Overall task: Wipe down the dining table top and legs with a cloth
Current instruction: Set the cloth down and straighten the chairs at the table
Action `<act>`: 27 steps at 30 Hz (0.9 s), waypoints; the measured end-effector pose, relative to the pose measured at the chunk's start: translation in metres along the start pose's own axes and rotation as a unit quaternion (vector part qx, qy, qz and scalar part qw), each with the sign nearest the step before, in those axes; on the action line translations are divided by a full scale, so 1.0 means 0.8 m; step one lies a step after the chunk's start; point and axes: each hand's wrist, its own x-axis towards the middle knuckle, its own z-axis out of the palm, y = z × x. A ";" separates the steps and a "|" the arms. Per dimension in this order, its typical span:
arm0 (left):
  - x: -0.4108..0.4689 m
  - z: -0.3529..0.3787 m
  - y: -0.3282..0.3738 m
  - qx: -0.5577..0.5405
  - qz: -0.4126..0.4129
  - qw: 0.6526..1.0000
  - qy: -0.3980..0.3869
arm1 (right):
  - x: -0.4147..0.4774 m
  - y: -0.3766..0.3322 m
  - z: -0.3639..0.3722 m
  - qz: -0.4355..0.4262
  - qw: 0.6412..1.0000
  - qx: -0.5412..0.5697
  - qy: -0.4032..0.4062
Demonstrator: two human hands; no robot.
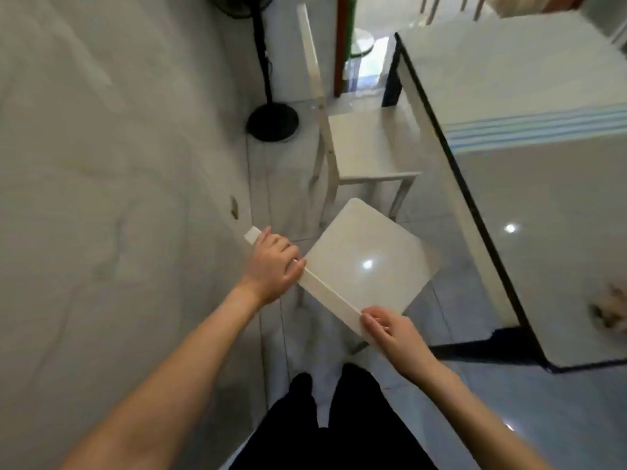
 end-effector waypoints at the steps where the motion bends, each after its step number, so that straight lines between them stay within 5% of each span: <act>1: 0.004 0.003 -0.004 0.006 0.011 1.000 0.005 | -0.003 0.002 0.004 0.009 1.000 0.006 0.008; 16: -0.023 0.004 -0.015 0.054 0.064 0.996 0.036 | -0.046 -0.025 0.040 -0.016 0.997 -0.052 0.057; 27: -0.041 -0.003 -0.037 0.034 0.104 0.993 0.033 | -0.063 -0.030 0.108 -0.014 0.967 -0.222 0.125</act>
